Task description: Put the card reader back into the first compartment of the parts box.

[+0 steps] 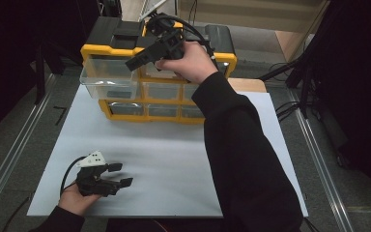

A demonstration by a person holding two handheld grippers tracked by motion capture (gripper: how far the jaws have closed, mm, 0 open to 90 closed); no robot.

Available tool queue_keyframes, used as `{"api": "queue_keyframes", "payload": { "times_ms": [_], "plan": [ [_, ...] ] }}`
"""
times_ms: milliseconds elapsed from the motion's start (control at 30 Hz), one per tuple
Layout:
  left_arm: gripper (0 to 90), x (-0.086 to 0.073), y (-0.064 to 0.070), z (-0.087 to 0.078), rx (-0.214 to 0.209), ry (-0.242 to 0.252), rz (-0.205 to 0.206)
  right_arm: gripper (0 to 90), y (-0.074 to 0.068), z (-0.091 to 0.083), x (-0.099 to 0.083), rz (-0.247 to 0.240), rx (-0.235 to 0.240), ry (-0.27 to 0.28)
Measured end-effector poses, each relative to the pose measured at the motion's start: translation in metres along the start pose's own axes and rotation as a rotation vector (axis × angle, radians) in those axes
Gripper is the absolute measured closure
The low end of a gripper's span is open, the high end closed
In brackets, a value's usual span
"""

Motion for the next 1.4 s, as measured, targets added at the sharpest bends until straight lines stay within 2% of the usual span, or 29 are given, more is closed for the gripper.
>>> {"api": "queue_keyframes", "payload": {
  "times_ms": [233, 600, 767, 933, 1100, 1267, 1400],
  "plan": [
    [26.6, 0.000, 0.000, 0.000, 0.003, 0.003, -0.001, 40.5, 0.005, -0.011, -0.020, 0.018, 0.005, 0.009],
    [26.7, 0.000, -0.001, 0.000, 0.006, -0.001, 0.000, 34.2, -0.003, -0.014, -0.053, 0.037, 0.025, 0.014],
    [26.6, 0.001, -0.001, -0.001, 0.012, 0.012, 0.000, 29.0, -0.006, -0.013, -0.069, 0.027, 0.061, 0.014],
    [26.7, 0.001, -0.001, 0.000, 0.014, 0.012, -0.003, 29.0, -0.009, -0.009, -0.083, 0.010, 0.046, 0.003],
    [26.6, 0.001, -0.001, 0.000, 0.011, 0.013, -0.004, 28.3, -0.012, -0.004, -0.096, -0.021, 0.016, 0.018],
    [26.6, 0.001, -0.001, 0.000, 0.011, 0.012, -0.003, 26.8, -0.013, 0.002, -0.111, -0.011, 0.007, 0.043],
    [26.6, 0.001, -0.001, 0.000, 0.011, 0.011, -0.001, 26.9, -0.014, 0.006, -0.123, -0.004, 0.008, 0.038]
  ]
}}
Point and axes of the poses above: each handheld gripper's, and its own axes: z roughly forward along the jaws, x roughly out of its top, y roughly to its right, the point moved 2 cm from there along z, roughly forward along the jaws, and after that the axes turned 13 degrees about -x, right-handed, at the moved point
